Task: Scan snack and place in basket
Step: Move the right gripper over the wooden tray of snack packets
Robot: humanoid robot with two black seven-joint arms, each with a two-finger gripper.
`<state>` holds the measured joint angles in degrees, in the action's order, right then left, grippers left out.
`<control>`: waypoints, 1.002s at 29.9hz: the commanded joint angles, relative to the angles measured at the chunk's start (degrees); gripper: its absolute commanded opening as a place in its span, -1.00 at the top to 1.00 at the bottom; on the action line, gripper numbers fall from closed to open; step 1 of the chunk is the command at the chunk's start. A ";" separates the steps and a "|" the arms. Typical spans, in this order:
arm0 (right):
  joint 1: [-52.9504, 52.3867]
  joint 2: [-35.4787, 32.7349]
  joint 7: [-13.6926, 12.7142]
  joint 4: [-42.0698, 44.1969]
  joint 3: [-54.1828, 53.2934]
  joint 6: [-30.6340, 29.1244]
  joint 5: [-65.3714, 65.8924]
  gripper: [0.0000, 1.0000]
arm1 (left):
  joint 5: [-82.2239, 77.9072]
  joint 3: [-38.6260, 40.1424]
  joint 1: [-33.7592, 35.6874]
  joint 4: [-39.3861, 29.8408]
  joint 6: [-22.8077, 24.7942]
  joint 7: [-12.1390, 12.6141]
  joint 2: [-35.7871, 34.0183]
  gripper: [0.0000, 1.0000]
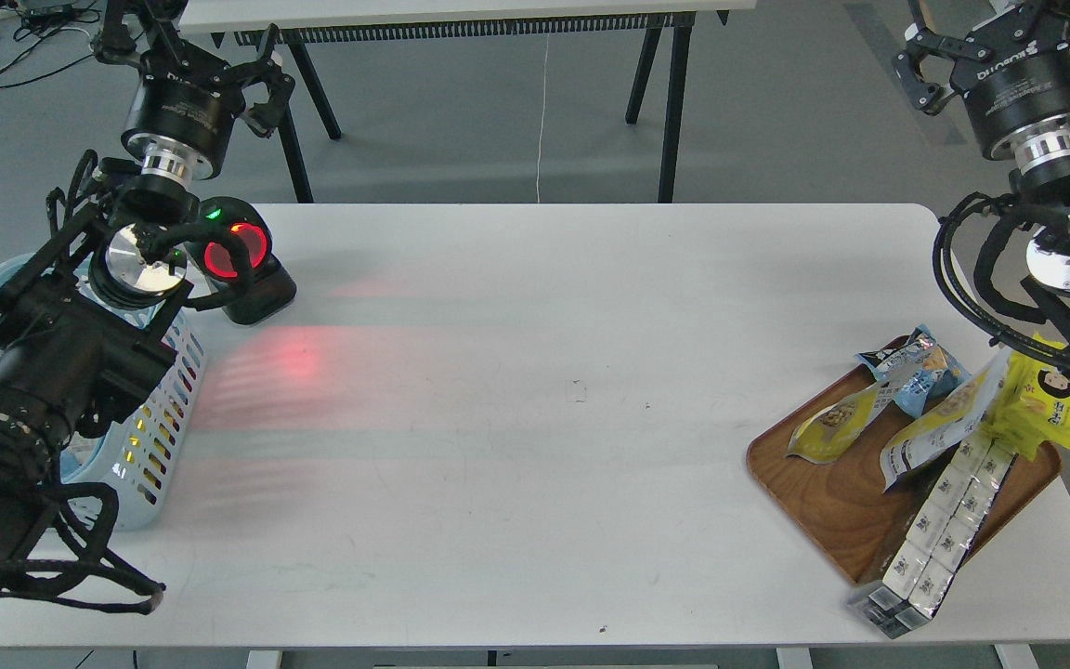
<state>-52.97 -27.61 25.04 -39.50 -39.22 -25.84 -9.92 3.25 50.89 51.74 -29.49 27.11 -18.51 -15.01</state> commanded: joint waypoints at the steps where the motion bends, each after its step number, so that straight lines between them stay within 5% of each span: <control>1: 0.58 -0.08 0.19 0.03 -0.16 0.00 -0.01 -0.99 | 0.00 -0.01 0.02 -0.04 -0.04 -0.21 -0.11 -1.00; 11: 0.32 -1.22 0.89 -1.98 4.22 -0.97 0.69 -0.99 | -0.09 -0.18 0.46 0.05 -0.04 -0.12 -0.20 -1.00; 17: -5.91 -8.59 2.96 -9.27 15.21 -1.50 6.83 -0.99 | -0.18 -0.18 0.20 -0.22 0.66 -0.12 -0.90 -1.00; 30: -25.42 -20.03 2.96 -26.23 32.53 -0.44 42.14 -0.98 | -0.18 -0.09 0.20 -0.65 0.75 -0.29 -1.34 -1.00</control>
<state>-74.49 -46.15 28.02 -61.87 -9.32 -26.29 22.03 3.13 50.76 51.86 -29.99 27.74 -18.78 -16.40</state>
